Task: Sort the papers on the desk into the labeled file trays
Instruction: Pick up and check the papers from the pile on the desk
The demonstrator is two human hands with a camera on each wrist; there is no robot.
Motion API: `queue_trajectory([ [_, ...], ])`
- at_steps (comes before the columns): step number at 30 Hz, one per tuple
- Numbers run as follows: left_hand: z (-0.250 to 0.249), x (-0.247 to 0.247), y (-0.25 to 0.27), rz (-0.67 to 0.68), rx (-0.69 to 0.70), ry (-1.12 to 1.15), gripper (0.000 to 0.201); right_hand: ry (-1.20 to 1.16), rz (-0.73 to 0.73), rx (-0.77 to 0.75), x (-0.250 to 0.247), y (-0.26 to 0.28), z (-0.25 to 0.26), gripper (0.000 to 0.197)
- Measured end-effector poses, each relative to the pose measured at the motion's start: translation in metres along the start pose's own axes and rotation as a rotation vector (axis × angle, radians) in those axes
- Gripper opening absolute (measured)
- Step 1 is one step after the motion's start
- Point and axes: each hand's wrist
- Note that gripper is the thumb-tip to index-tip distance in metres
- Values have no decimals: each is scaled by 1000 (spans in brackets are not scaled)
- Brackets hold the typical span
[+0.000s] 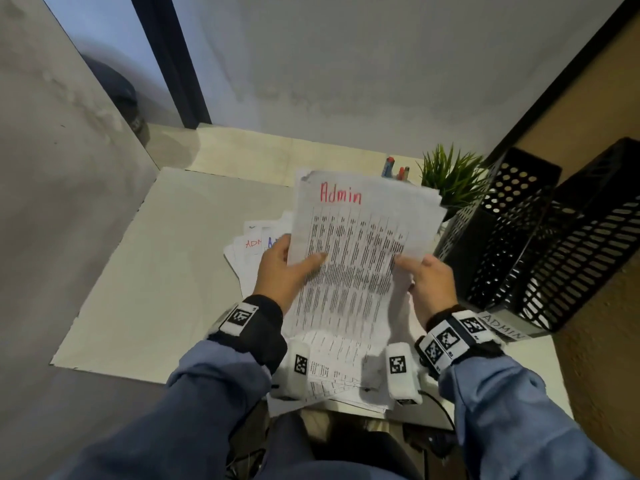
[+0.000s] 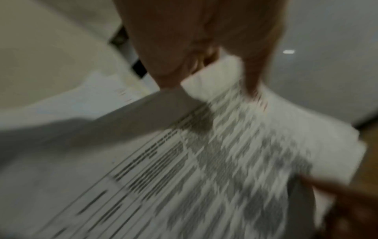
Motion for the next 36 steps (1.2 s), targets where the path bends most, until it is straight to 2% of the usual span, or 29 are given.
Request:
queue_trajectory([
  [2,-18,7,-2,-98,200,-111,22,-4,-29,-160,1,9,20,15],
  [4,-33,13,-2,-166,325,-130,27,-53,-46,-295,0,23,36,22],
  [6,-37,16,1,-185,358,-138,29,-120,-88,-344,0,32,38,27],
  [7,-35,17,5,-172,340,-163,28,-121,-95,-318,1,34,33,27],
  [10,-10,18,16,-79,172,-262,16,10,-82,-120,6,29,-4,9],
  [12,5,17,22,-25,22,-273,5,127,-72,0,4,23,-29,11],
  [13,7,17,22,14,-1,-281,5,159,-80,15,2,20,-34,11],
  [16,-10,28,13,183,83,-429,25,129,-116,-26,-16,14,-19,21],
  [19,-55,59,7,313,245,-491,28,44,-179,-145,-52,11,12,26],
  [21,-86,88,8,371,345,-528,34,5,-303,-229,-85,6,30,31],
  [25,-126,149,20,458,566,-543,48,-20,-834,-347,-157,-3,49,41],
  [26,-130,164,23,468,602,-555,50,22,-885,-316,-170,-7,50,44],
  [28,-130,195,27,479,671,-584,47,120,-841,-158,-190,-17,46,51],
  [30,-123,223,30,503,727,-630,25,228,-732,-6,-200,-23,44,53],
  [31,-118,237,31,513,734,-659,15,262,-698,9,-203,-27,44,48],
  [34,-104,274,34,523,697,-703,35,428,-651,13,-202,-31,46,30],
  [36,-97,295,38,551,649,-733,45,458,-632,59,-204,-35,41,38],
])
Point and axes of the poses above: each hand's wrist, its own y-axis away from the middle knuckle, its own x-axis out of the palm, z = x × y, and after that the axes turned 9 degrees about x, right-handed
